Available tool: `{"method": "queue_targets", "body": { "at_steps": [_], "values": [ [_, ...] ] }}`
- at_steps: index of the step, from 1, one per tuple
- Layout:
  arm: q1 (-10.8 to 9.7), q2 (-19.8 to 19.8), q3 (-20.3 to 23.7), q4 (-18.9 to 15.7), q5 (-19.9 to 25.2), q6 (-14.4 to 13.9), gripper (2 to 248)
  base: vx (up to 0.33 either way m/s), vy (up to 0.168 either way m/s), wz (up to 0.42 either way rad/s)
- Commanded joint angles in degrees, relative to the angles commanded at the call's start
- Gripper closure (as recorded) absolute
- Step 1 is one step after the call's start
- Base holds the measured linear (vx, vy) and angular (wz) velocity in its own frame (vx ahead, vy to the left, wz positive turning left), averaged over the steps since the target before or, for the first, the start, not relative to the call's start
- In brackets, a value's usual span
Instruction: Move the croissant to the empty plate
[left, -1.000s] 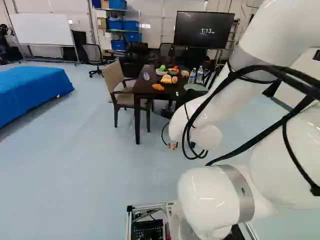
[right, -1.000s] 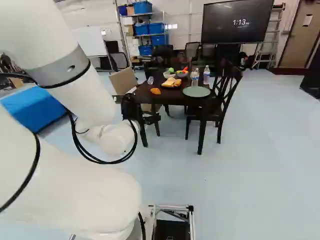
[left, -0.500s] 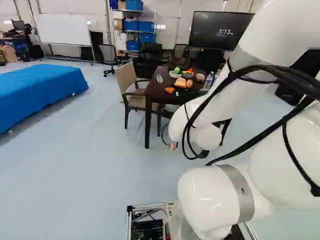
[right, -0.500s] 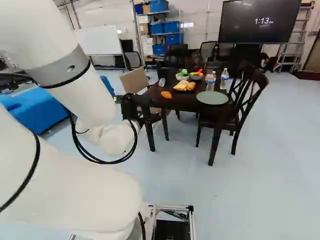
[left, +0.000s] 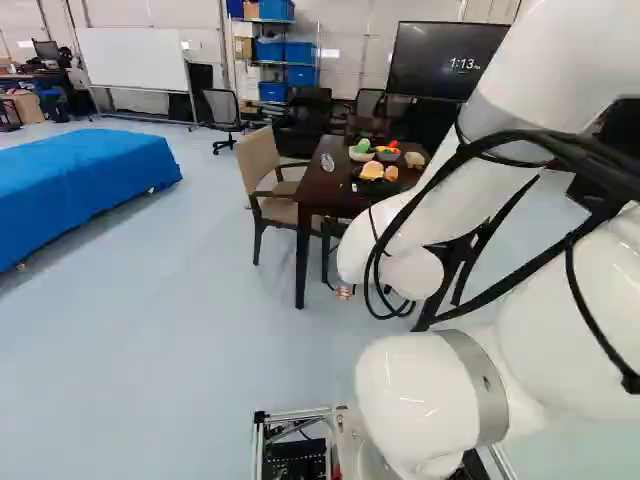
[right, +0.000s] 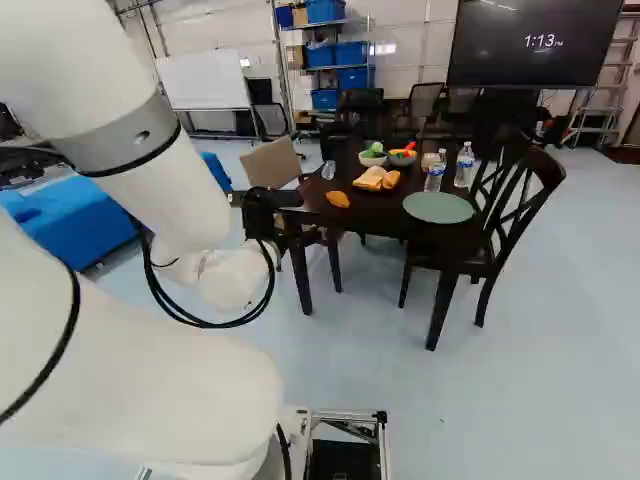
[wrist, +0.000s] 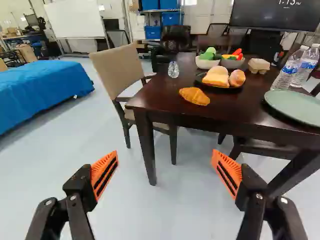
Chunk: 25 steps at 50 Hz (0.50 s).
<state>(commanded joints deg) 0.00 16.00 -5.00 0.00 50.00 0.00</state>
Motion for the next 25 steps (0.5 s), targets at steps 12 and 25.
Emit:
{"method": "queue_targets", "body": {
  "at_steps": [12, 25],
  "values": [
    [0.0, 0.0, 0.0, 0.0, 0.0, 0.0, 3, 0.172, 0.001, -0.004],
    [0.0, 0.0, 0.0, 0.0, 0.0, 0.0, 3, 0.168, 0.000, -0.004]
  ]
}}
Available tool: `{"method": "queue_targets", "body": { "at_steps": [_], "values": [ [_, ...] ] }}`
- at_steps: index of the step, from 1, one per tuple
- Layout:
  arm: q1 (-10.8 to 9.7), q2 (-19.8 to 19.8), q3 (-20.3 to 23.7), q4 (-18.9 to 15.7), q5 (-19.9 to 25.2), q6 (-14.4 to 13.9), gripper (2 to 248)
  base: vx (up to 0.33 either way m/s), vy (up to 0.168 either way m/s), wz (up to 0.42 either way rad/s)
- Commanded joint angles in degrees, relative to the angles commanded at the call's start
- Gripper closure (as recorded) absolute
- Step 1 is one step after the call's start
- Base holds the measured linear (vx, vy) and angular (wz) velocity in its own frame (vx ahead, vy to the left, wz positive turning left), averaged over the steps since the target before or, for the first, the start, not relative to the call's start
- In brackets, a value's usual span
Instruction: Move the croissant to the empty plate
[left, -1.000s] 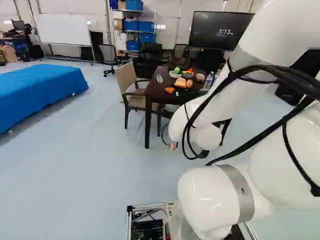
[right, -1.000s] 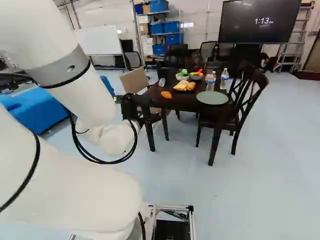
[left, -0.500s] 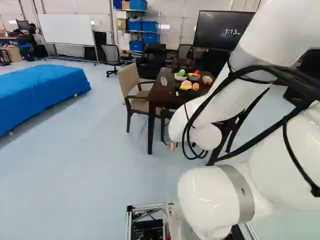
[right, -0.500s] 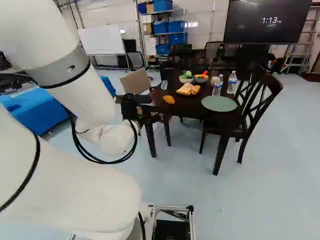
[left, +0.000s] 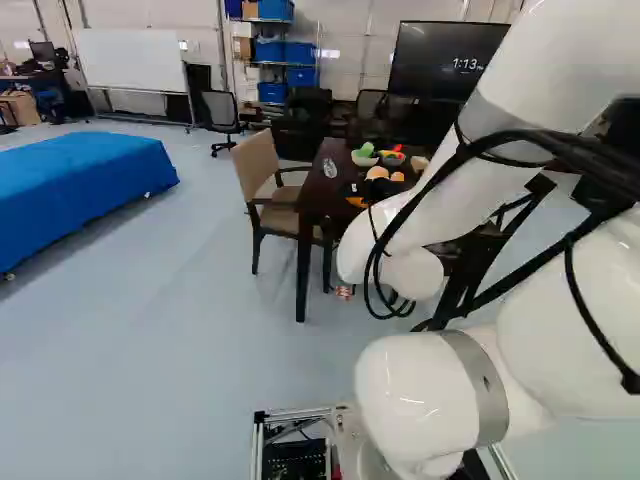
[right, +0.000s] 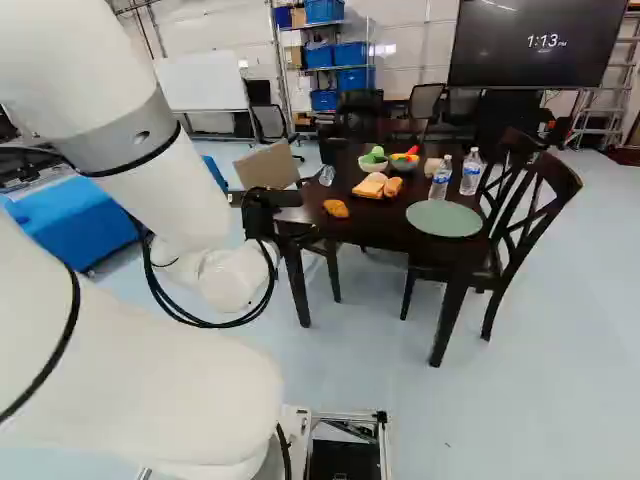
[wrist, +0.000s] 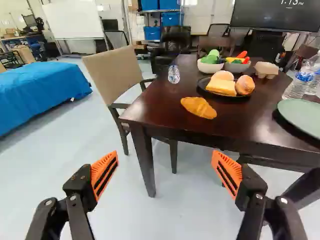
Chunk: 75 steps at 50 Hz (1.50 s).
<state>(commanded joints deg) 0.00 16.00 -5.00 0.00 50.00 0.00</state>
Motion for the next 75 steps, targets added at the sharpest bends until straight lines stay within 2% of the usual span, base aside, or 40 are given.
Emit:
{"method": "queue_targets", "body": {
  "at_steps": [36, 75],
  "values": [
    [0.0, 0.0, 0.0, 0.0, 0.0, 0.0, 3, 0.130, -0.001, -0.003],
    [0.0, 0.0, 0.0, 0.0, 0.0, 0.0, 3, 0.018, -0.010, 0.004]
  ]
}}
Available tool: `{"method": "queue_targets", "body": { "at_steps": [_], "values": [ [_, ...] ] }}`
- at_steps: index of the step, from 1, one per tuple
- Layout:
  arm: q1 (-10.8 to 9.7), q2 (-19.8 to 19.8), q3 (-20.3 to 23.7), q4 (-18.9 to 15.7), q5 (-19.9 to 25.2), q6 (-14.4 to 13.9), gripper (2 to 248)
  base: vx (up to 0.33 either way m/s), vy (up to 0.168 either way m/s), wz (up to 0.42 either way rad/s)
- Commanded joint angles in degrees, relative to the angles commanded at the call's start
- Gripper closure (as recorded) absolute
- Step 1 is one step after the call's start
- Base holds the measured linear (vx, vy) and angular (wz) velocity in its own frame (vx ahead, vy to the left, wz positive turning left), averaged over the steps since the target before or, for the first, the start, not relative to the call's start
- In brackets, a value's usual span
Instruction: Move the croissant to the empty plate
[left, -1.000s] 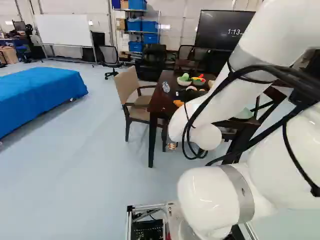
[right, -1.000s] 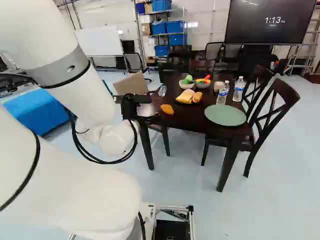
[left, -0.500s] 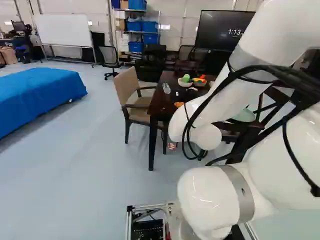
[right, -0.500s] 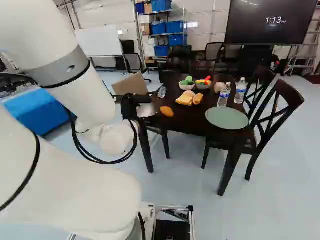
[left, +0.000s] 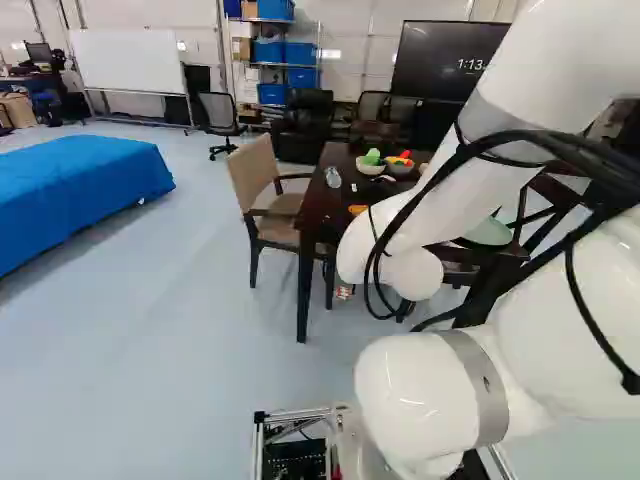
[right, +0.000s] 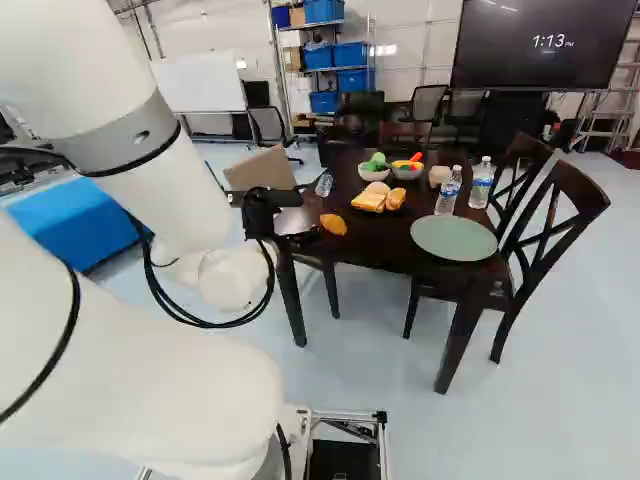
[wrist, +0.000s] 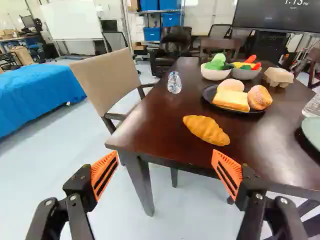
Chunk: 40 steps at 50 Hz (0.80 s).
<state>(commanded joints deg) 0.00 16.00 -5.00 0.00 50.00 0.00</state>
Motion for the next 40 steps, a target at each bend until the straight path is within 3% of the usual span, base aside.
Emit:
{"method": "queue_targets", "body": {
  "at_steps": [40],
  "values": [
    [0.0, 0.0, 0.0, 0.0, 0.0, 0.0, 3, 0.094, -0.074, 0.001]
  ]
}}
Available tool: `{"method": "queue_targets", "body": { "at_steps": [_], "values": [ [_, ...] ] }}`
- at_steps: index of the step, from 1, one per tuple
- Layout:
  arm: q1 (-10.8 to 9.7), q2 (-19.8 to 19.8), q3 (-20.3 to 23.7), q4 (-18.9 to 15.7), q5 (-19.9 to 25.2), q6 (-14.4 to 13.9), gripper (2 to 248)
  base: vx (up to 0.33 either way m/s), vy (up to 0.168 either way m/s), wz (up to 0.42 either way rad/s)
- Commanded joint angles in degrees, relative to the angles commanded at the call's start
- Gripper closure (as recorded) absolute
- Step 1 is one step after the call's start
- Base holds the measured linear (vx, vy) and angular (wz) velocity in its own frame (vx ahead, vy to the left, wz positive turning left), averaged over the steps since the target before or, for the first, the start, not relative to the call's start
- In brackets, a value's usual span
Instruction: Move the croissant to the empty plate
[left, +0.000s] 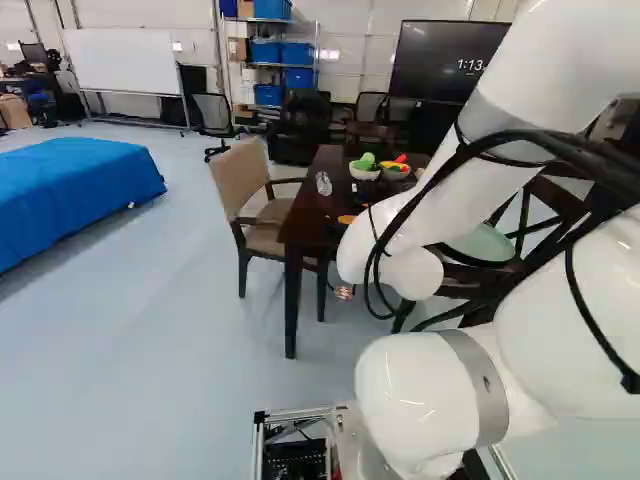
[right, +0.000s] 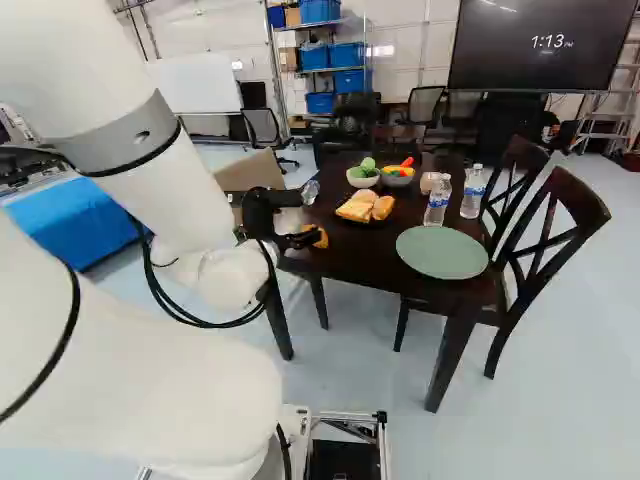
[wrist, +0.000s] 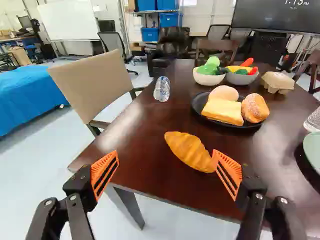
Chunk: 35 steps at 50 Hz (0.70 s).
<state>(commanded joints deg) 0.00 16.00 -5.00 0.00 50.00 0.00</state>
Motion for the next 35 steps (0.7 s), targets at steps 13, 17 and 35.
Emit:
{"method": "queue_targets", "body": {
  "at_steps": [13, 17, 35],
  "values": [
    [0.0, 0.0, 0.0, 0.0, 0.0, 0.0, 3, 0.015, -0.011, 0.003],
    [0.0, 0.0, 0.0, 0.0, 0.0, 0.0, 3, 0.000, 0.000, 0.000],
    [0.0, 0.5, 0.1, 0.0, 0.0, 0.0, 3, 0.000, 0.000, 0.000]
  ]
}}
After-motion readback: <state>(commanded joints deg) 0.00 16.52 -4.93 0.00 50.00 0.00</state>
